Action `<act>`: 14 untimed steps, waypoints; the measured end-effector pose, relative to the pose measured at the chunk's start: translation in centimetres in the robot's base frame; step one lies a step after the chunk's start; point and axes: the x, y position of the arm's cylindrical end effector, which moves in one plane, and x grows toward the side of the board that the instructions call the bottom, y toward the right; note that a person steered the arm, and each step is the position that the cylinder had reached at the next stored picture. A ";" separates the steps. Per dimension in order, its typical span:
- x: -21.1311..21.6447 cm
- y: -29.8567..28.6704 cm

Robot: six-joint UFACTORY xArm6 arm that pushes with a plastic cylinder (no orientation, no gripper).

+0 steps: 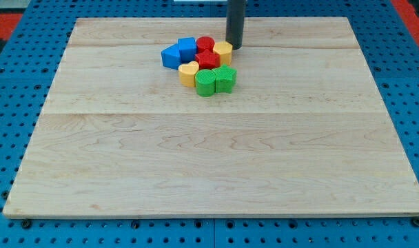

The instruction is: Push the red circle and cube into the group of blocks

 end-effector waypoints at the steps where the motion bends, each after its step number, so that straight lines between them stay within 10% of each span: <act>1: 0.6 0.5; 5: 1.4 5.0; 7: -7.7 -5.3; 14: 1.7 -7.7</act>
